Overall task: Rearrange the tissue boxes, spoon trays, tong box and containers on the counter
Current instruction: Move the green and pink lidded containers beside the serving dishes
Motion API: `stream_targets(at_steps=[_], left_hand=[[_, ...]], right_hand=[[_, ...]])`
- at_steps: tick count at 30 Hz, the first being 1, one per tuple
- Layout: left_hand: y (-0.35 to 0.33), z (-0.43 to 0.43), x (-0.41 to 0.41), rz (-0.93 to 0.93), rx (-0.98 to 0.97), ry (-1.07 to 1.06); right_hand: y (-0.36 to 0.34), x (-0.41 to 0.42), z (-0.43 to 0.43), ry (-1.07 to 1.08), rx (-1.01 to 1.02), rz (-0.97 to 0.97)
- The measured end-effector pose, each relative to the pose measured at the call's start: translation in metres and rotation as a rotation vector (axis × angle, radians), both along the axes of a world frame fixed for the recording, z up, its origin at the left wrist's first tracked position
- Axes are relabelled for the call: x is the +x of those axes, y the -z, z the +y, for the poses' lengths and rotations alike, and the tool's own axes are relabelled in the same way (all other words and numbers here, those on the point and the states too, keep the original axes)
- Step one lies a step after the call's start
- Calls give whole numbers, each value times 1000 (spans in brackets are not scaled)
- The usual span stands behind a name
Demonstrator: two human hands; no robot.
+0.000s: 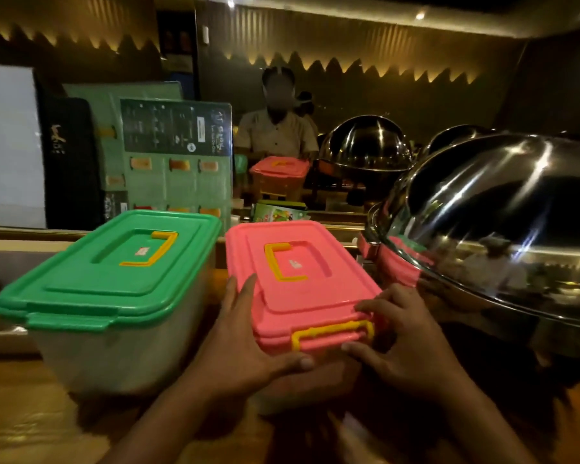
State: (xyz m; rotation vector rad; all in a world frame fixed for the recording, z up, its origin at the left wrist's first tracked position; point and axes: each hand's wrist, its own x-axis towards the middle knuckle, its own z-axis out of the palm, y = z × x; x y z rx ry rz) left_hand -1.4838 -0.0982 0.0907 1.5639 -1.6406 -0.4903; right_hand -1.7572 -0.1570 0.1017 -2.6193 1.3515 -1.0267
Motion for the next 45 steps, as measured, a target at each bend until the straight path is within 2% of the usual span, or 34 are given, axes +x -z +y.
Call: stream_targets(at_steps=[3,6,9,13,16,19,25,45], left_hand=[[0,-12,31,-59,-44,34],[-4,-18,45,35,-120,158],[-3,-21,43,150,-197,195],[5,-27,42,207,-207,211],[8,-33,38,243,-197,216],[6,-38,32,234,-213,221],[3,-56,34,222,-210,246],[8,-101,46,171,-137,176]], right_hand=[[7,30,10,49,-105,-81],[10,45,15,105,-129,-102],[9,46,15,120,-121,-111],[12,44,13,117,-100,-112],[24,38,12,141,-9,-205],[33,36,10,181,56,-242],[29,41,-1,243,70,-164],[18,54,-34,276,152,-210]])
